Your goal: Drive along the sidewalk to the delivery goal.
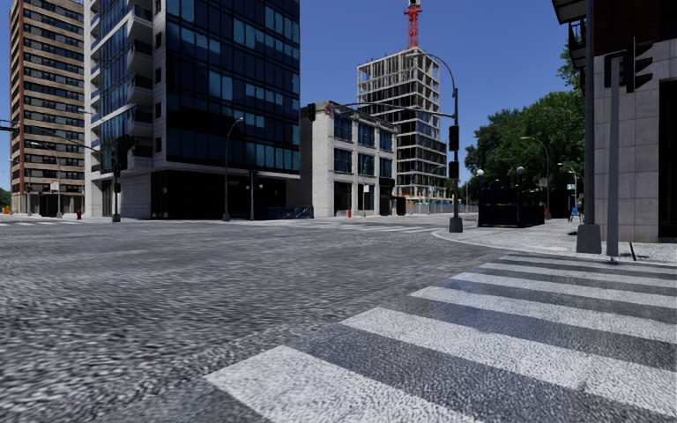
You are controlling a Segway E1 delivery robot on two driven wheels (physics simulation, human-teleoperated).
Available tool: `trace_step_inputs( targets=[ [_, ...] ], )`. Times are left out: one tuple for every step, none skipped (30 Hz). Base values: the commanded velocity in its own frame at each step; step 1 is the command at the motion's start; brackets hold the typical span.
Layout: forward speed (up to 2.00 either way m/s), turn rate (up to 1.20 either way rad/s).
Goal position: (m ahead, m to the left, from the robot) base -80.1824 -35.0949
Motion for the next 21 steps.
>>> trace_step_inputs(
  targets=[
    [0.0, 0.0],
    [0.0, 0.0],
    [0.0, 0.0],
    [0.0, 0.0],
    [0.0, 0.0],
    [0.0, 0.0],
    [0.0, 0.0],
    [0.0, 0.0],
    [0.0, 0.0],
    [0.0, 0.0],
    [0.0, 0.0],
    [0.0, 0.0],
    [0.0, 0.0],
    [0.0, 0.0],
    [0.0, 0.0],
    [0.0, 0.0],
    [0.0, 0.0],
    [0.0, 0.0],
    [0.0, 0.0],
    [0.0, 0.0],
    [0.0, 0.0]
  ],
)
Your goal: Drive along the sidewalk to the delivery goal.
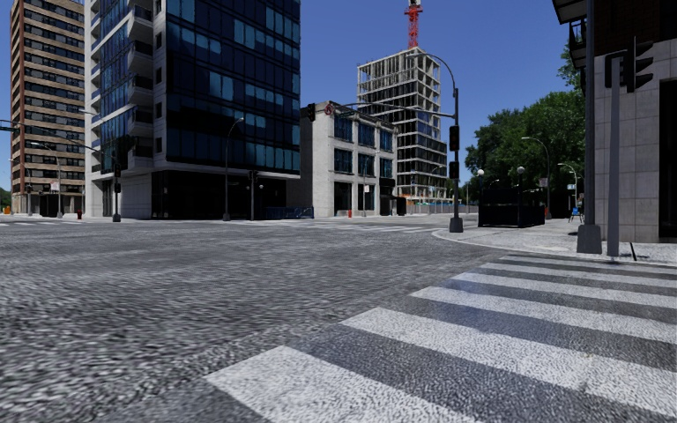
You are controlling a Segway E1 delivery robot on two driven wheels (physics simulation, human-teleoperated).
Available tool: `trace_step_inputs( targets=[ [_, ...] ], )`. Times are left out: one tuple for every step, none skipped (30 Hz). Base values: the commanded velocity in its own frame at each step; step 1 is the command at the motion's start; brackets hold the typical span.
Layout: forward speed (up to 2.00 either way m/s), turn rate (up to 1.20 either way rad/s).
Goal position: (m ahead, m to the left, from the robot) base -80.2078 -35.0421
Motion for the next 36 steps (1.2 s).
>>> trace_step_inputs(
  targets=[
    [0.0, 0.0],
    [0.0, 0.0],
    [0.0, 0.0],
    [0.0, 0.0],
    [0.0, 0.0],
    [0.0, 0.0],
    [0.0, 0.0],
    [0.0, 0.0],
    [0.0, 0.0],
    [0.39, -0.29],
    [0.39, -0.29],
    [0.41, -0.31],
    [1.15, -0.32],
    [1.23, -0.32],
    [1.34, -0.32],
    [1.34, -0.32],
    [1.52, -0.32],
    [1.65, -0.32],
    [1.69, -0.32],
    [1.7, -0.34],
    [1.7, -0.34],
    [1.7, -0.37],
    [1.7, -0.39],
    [1.7, -0.45],
    [1.7, -0.48],
    [1.7, -0.48],
    [1.7, -0.49],
    [1.7, -0.49],
    [1.7, -0.49],
    [1.7, -0.49],
    [1.7, -0.49],
    [1.7, -0.49],
    [1.7, -0.49],
    [1.7, -0.49],
    [1.7, -0.49],
    [1.7, -0.49]
  ],
)
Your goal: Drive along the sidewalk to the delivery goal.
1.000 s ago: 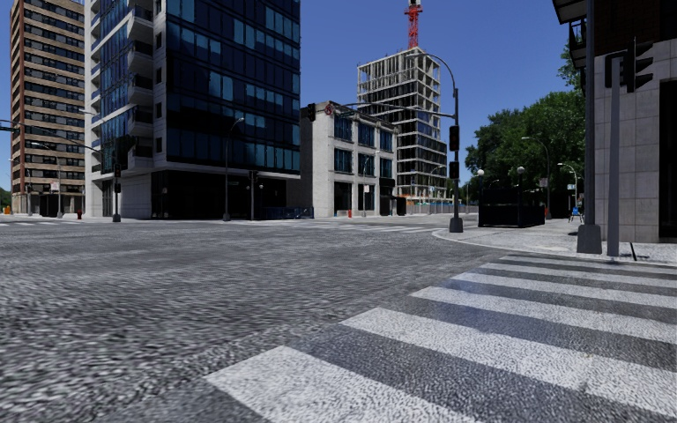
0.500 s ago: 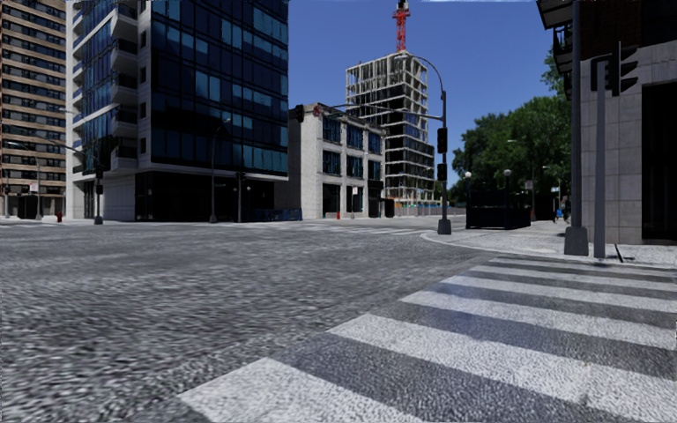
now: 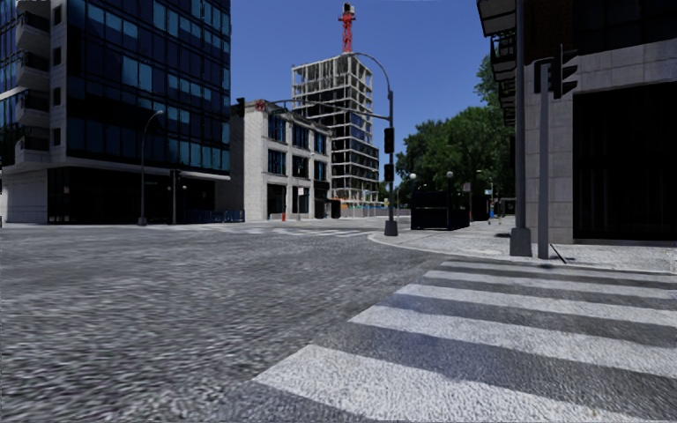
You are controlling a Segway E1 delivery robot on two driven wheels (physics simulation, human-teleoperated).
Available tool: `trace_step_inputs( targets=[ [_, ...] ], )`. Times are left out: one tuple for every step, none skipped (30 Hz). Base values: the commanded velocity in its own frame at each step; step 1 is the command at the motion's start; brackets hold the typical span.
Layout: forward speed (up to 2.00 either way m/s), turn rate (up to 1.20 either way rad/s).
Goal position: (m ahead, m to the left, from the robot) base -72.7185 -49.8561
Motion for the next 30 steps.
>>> trace_step_inputs(
  targets=[
    [1.7, -0.49],
    [1.7, -0.49],
    [1.7, -0.49],
    [1.7, -0.49],
    [1.7, -0.49],
    [1.7, -0.49],
    [1.7, -0.49],
    [1.7, -0.49],
    [1.7, -0.49],
    [1.71, -0.49],
    [1.71, -0.49],
    [1.74, -0.49],
    [1.75, -0.5],
    [1.76, -0.6],
    [1.76, -0.68],
    [1.76, -0.68],
    [1.76, -0.7],
    [1.76, -0.7],
    [1.76, -0.7],
    [1.76, -0.7],
    [1.76, -0.7],
    [1.76, -0.7],
    [1.76, -0.7],
    [1.76, -0.7],
    [1.76, -0.7],
    [1.76, -0.7],
    [1.76, -0.7],
    [1.76, -0.7],
    [1.76, -0.73],
    [1.76, -0.73]
  ],
)
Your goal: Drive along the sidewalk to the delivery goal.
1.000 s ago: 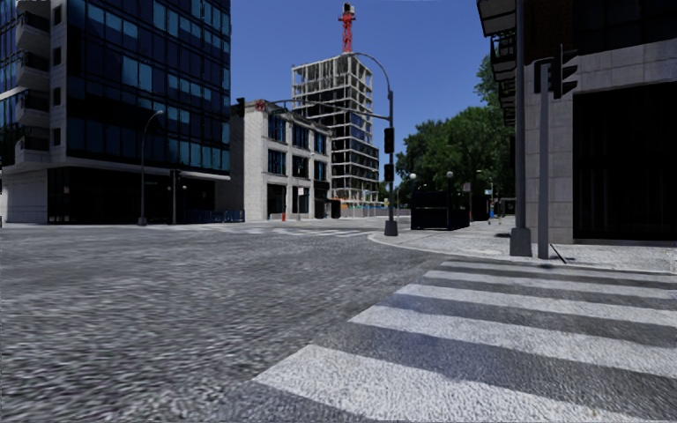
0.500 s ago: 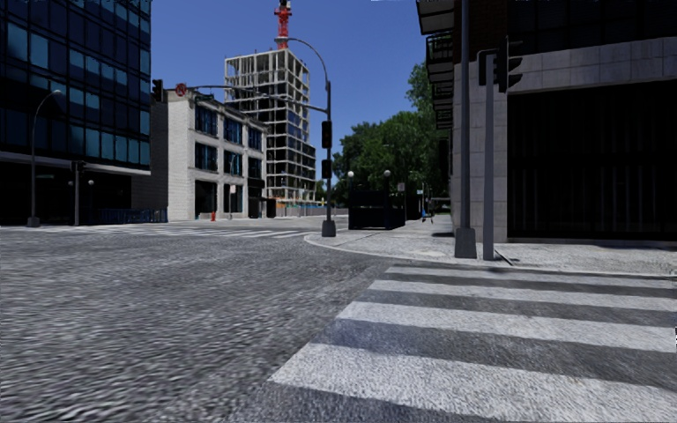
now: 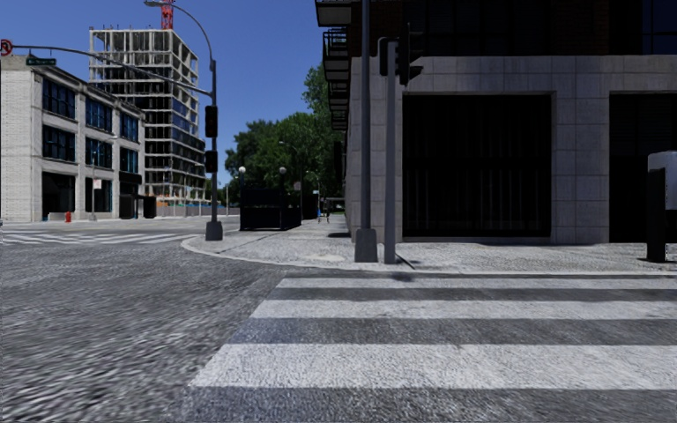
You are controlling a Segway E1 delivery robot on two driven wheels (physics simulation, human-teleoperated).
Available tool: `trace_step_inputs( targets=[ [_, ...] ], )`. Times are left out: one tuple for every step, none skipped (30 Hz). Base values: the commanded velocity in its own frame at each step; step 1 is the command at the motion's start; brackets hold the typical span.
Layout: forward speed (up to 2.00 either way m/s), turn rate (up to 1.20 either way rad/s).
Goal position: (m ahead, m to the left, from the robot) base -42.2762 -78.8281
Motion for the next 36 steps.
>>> trace_step_inputs(
  targets=[
    [1.76, -0.75],
    [1.76, -0.75],
    [1.76, -0.75],
    [1.76, -0.75],
    [1.76, -0.75],
    [1.76, -0.75],
    [1.76, -0.75],
    [1.76, -0.75],
    [1.76, -0.75],
    [1.76, -0.75],
    [1.76, -0.77],
    [1.76, -0.8],
    [1.76, -0.84],
    [1.76, -0.84],
    [1.76, -0.87],
    [1.76, -0.87],
    [1.76, -0.88],
    [1.76, -0.88],
    [1.76, -0.88],
    [1.76, -0.88],
    [1.76, -0.88],
    [1.76, -0.88],
    [1.76, -0.88],
    [1.76, -0.88],
    [1.76, -0.88],
    [1.76, -0.88],
    [1.76, -0.88],
    [1.76, -0.88],
    [1.76, -0.88],
    [1.76, -0.88],
    [1.76, -0.88],
    [1.76, -0.88],
    [1.72, -0.88],
    [1.68, -0.88],
    [1.63, -0.88],
    [1.63, -0.88]
  ],
)
